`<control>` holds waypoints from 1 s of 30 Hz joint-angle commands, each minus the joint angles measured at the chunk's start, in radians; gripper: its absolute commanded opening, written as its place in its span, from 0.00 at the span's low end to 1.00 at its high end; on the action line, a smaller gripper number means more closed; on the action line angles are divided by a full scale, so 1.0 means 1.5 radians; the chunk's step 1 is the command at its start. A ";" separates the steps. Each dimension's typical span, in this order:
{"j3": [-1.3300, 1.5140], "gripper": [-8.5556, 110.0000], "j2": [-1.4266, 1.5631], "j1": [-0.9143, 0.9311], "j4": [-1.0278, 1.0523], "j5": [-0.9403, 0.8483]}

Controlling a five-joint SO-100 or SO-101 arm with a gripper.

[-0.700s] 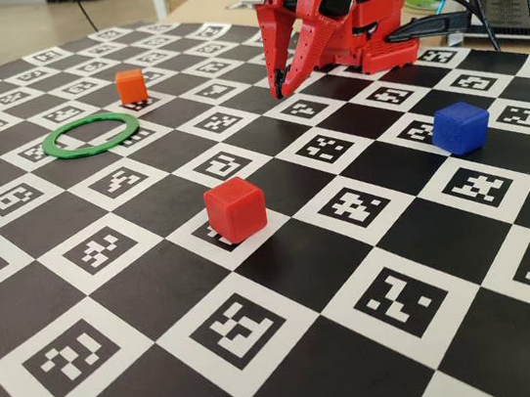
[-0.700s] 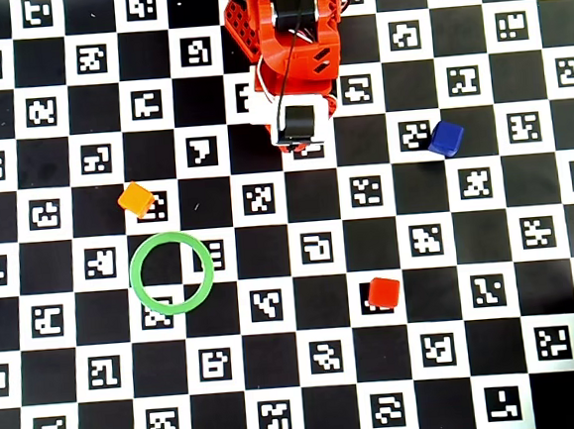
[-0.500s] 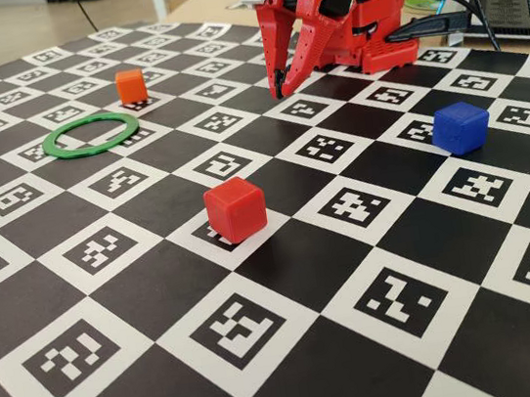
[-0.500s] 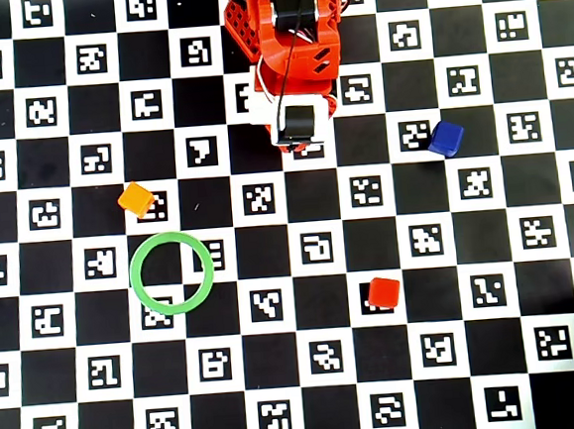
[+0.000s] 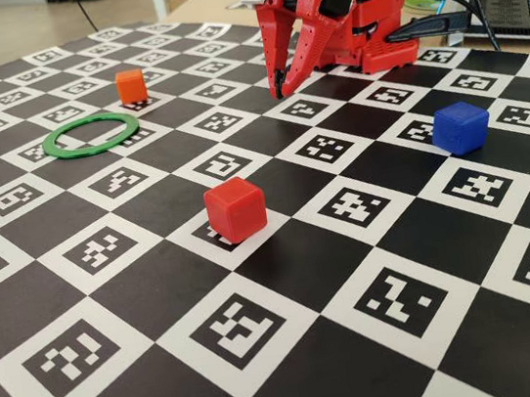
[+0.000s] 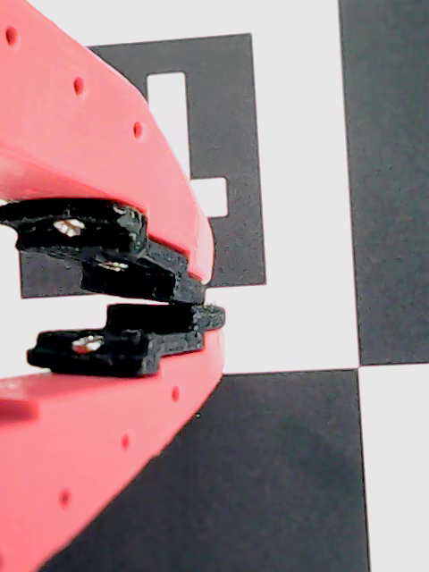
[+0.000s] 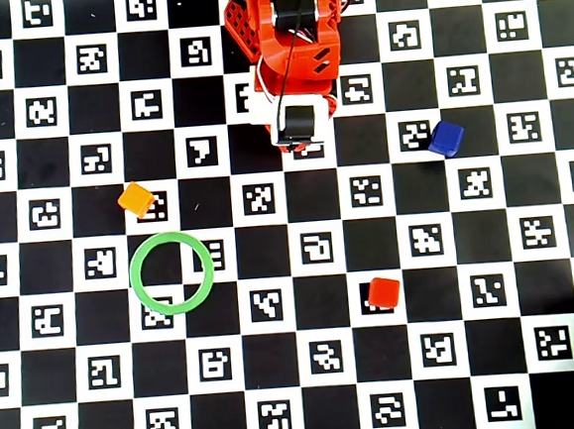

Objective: Grab the red cube then put it in the green circle then put the blue cube on top and finally the orange cube on top

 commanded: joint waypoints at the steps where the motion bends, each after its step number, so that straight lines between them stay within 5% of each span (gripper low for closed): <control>1: 0.028 0.04 0.033 -0.002 0.069 -0.003; 25: 0.028 0.04 0.034 -0.028 0.072 -0.034; 30: 0.028 0.04 0.032 -0.044 0.055 0.056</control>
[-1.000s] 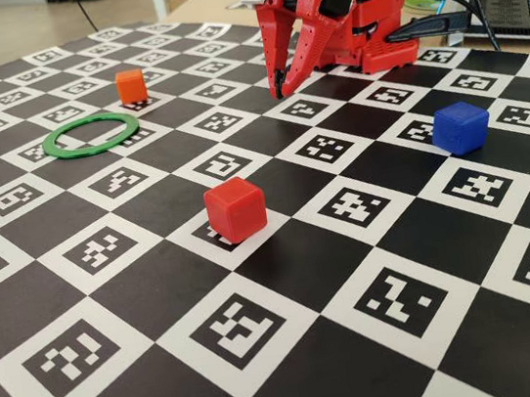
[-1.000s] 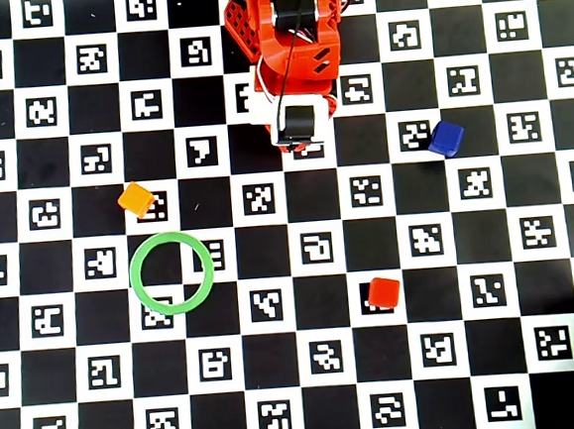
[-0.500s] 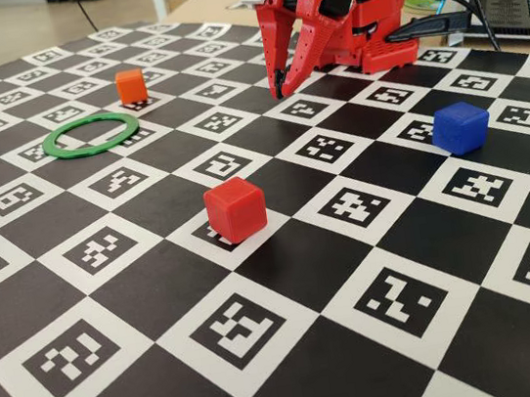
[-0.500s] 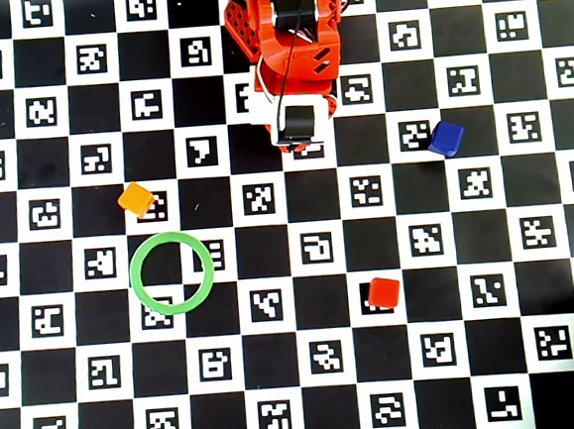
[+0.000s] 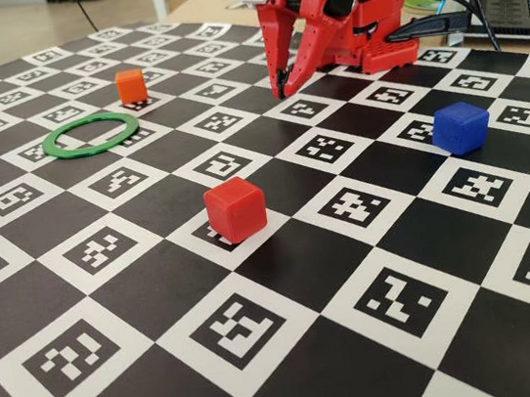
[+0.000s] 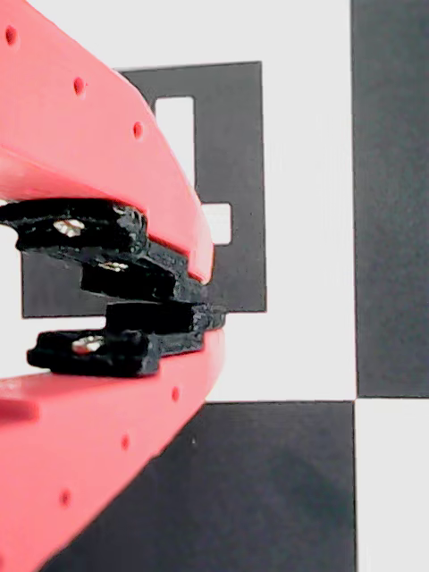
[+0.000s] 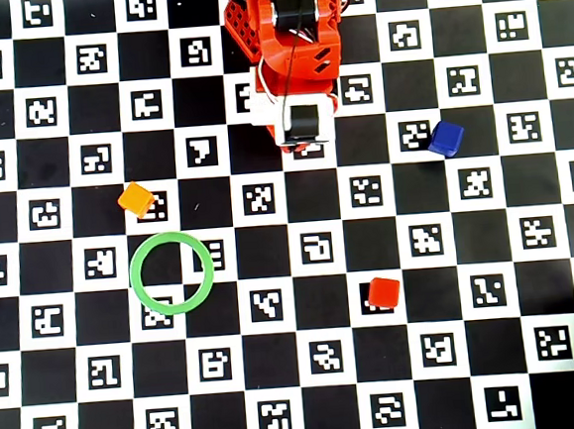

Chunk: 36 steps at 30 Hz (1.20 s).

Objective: Grab the red cube then put it in the green circle then put the blue cube on top and finally the orange cube on top

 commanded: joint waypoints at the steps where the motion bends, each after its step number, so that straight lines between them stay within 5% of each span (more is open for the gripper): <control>1: 0.024 0.04 0.024 -0.013 0.044 0.052; 14: -0.481 0.03 -0.453 -0.061 0.052 0.352; 24: -0.830 0.04 -0.719 -0.173 0.183 0.761; 36: -1.175 0.38 -1.012 -0.208 0.320 1.032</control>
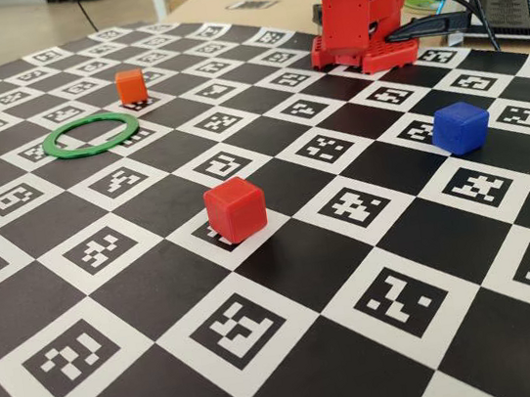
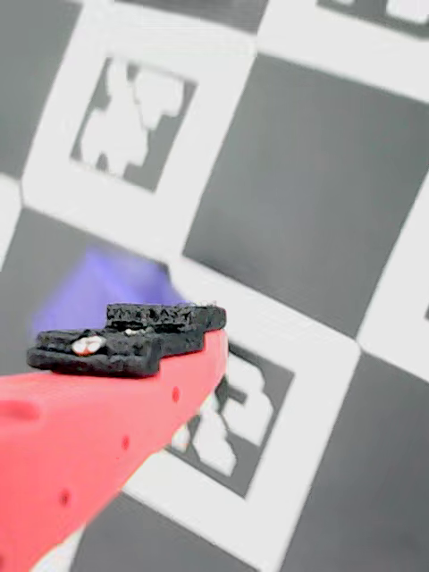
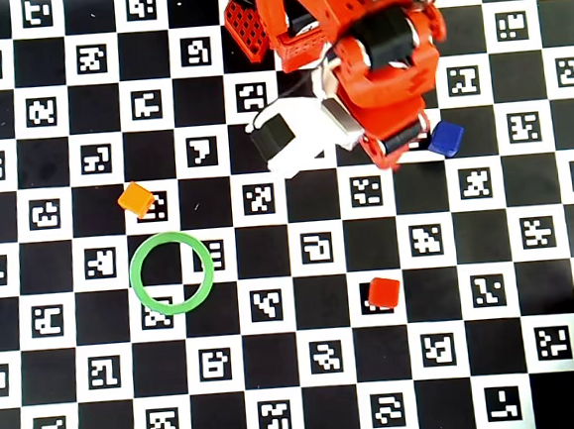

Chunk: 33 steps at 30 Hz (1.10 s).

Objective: Grab the red cube then put it in the green circle then put the blue cube on top and finally the orange cube on top

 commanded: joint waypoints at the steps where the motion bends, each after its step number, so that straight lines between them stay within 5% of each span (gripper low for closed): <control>1: -0.121 0.40 -0.044 -0.011 0.021 0.044; 12: -0.333 0.45 -0.296 -0.014 0.037 0.209; 33: -0.399 0.49 -0.546 0.033 -0.156 0.235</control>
